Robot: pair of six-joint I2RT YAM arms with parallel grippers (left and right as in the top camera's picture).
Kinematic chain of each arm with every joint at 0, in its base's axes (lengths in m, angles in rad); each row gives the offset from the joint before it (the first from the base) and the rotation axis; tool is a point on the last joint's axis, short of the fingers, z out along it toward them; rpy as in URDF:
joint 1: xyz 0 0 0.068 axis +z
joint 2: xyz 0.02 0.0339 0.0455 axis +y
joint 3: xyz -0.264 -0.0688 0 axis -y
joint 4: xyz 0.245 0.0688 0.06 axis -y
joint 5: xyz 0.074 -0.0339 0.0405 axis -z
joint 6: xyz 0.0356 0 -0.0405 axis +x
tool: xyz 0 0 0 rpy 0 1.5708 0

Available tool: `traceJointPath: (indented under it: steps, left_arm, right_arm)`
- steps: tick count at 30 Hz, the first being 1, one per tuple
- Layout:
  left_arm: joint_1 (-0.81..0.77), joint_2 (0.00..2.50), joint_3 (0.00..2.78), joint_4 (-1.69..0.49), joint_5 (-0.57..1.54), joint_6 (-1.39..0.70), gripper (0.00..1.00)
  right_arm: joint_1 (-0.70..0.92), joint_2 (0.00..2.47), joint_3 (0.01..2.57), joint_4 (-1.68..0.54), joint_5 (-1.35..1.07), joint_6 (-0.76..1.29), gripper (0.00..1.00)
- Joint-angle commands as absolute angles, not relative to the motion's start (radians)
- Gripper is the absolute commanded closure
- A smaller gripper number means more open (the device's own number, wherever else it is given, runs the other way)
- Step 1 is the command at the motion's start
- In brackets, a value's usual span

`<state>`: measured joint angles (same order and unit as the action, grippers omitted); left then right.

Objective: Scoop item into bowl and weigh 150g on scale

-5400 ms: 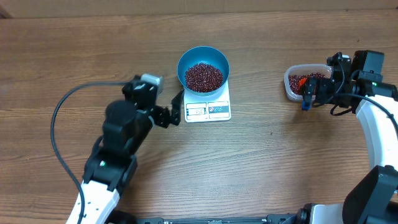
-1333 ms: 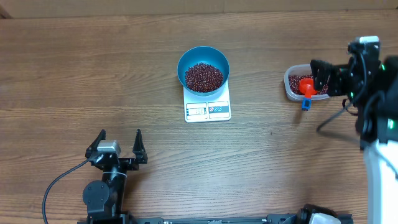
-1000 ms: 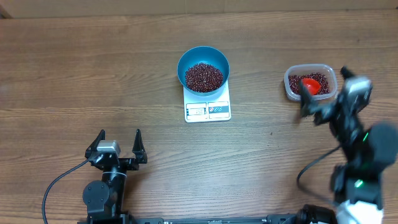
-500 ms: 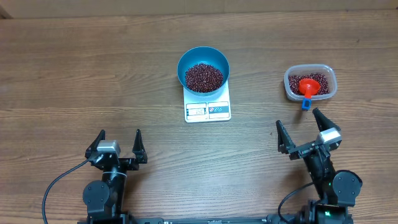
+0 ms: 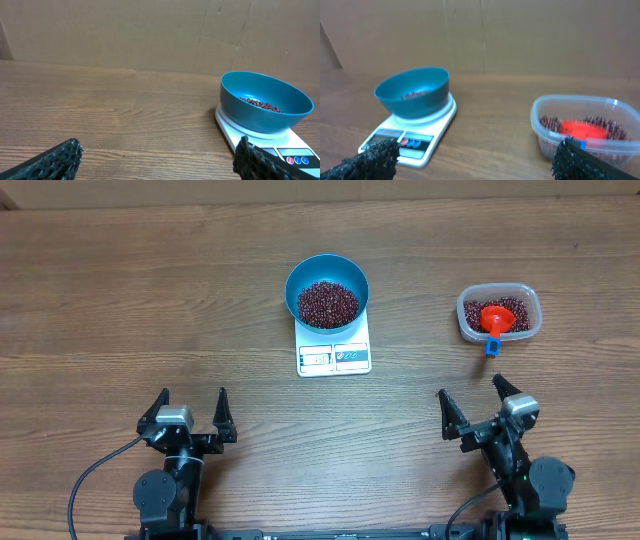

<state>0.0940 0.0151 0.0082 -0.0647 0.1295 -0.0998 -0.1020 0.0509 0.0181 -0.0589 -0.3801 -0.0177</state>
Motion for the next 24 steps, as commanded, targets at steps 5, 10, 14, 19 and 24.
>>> traceJointPath:
  steps: [5, 10, 14, 19, 24]
  left_arm:
    - [0.102, 0.005, 0.005, -0.068, 0.123, -0.081, 0.00]
    - [0.102, 0.005, 0.005, -0.068, 0.123, -0.081, 0.01]
    - [0.102, 0.005, 0.005, -0.068, 0.123, -0.081, 0.00]
    - [0.102, 0.005, 0.005, -0.068, 0.123, -0.081, 0.00]
    - [0.102, 0.005, 0.005, -0.068, 0.123, -0.081, 0.00]
  right_arm:
    - [-0.093, 0.002, 0.008, -0.057, -0.375, -0.059, 0.00]
    - [-0.069, 0.002, 0.008, -0.057, -0.357, -0.212, 0.00]
    - [-0.038, 0.002, 0.008, -0.059, -0.321, -0.256, 0.00]
    - [-0.021, 0.002, 0.008, -0.062, -0.225, -0.163, 0.00]
    - [-0.009, 0.002, 0.008, -0.070, -0.146, -0.101, 0.00]
